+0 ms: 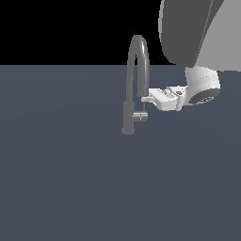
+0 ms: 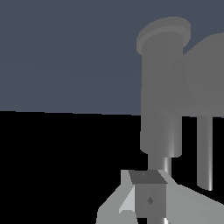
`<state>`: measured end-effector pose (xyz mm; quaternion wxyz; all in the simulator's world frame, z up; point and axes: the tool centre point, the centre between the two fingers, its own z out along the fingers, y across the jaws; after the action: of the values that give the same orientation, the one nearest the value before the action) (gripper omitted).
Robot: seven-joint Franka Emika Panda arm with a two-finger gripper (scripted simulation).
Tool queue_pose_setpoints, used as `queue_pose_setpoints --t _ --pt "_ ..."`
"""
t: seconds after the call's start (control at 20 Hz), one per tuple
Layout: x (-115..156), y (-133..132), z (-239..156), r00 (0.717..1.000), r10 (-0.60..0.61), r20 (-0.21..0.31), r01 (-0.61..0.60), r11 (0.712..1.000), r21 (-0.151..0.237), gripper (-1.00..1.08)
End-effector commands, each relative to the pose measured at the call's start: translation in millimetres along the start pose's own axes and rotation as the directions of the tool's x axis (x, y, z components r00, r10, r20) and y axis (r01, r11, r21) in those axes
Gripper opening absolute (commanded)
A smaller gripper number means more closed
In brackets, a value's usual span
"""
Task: Turn on the faucet by rotating a designated handle.
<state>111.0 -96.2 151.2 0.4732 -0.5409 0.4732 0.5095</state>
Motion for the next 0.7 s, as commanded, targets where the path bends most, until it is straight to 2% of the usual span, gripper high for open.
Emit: queue_pose_setpoints --t 0.0,0.15,0.65 --pt "9.1 -0.7 1.2 1.000 0.019 0.021 -0.019 1.000 0.019 -1.00" --pt "14.6 -0.7 2.1 0.999 0.030 0.032 -0.030 0.999 0.029 -1.00" --pt "12.8 5.0 2.5 0.999 0.030 0.033 -0.031 0.999 0.029 -1.00"
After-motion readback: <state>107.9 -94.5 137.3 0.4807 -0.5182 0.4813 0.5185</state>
